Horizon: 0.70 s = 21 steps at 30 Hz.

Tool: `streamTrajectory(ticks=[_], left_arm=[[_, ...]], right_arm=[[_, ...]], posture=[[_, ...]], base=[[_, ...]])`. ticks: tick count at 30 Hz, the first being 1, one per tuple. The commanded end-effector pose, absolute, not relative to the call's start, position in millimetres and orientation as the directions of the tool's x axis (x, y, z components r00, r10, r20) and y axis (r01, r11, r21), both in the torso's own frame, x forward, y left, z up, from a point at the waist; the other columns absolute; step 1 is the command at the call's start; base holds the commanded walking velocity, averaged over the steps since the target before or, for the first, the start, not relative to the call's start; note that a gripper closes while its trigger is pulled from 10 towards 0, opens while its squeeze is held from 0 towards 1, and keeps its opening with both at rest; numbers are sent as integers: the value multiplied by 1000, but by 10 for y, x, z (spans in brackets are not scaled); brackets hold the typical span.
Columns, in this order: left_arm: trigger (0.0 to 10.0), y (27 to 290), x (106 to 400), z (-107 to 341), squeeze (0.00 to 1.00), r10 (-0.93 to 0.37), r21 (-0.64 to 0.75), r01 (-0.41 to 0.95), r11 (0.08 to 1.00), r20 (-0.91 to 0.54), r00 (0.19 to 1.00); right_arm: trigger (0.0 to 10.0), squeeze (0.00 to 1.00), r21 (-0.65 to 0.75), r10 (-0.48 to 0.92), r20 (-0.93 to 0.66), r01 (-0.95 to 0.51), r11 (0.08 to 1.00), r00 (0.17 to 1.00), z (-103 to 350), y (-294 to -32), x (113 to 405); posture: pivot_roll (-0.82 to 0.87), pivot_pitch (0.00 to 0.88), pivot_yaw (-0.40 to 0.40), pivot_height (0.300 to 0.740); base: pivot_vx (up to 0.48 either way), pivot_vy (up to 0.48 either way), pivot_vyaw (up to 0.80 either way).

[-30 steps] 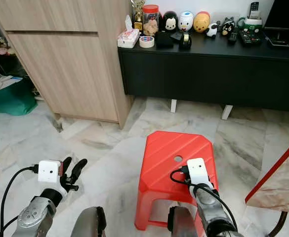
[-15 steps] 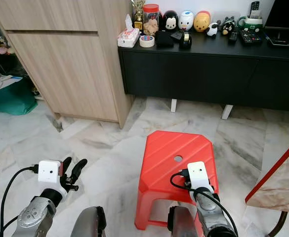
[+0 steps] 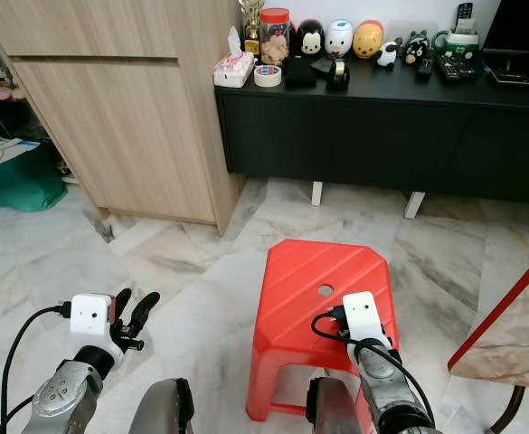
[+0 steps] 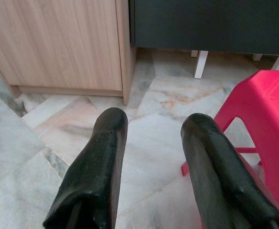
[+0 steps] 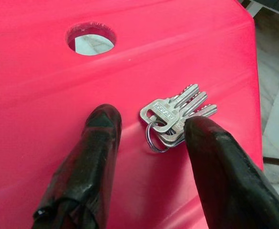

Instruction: Hang keys on a hook

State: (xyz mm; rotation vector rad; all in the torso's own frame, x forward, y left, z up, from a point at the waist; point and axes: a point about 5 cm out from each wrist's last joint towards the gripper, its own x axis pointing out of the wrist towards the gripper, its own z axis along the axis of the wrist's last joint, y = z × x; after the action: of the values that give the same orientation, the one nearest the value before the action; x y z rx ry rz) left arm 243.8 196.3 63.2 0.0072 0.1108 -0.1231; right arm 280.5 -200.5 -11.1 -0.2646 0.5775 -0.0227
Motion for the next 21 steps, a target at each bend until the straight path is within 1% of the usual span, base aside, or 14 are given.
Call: streamTrajectory(ticks=[1,3,4,21], left_arm=[[10000,2002,2428,600,0,-114,7,116,993,-127,985],[10000,2005,2427,599,0,-113,8,115,993,-127,985],[10000,2006,2426,599,0,-113,9,115,993,-127,985],[10000,2020,2420,587,0,-111,14,114,993,-130,985]], right_arm=[[2078,0,-258,-93,-569,-70,964,817,-151,-1980,2787],[275,0,-256,-91,-571,-72,964,816,-151,-1971,2792],[0,0,-255,-90,-573,-74,964,815,-151,-1966,2797],[0,0,-256,-94,-581,-72,964,809,-164,-1966,2791]], posture=[[34,32,35,577],[34,33,37,577],[35,33,36,577],[37,37,39,577]], base=[[0,0,0],[0,0,0],[0,0,0],[0,0,0]])
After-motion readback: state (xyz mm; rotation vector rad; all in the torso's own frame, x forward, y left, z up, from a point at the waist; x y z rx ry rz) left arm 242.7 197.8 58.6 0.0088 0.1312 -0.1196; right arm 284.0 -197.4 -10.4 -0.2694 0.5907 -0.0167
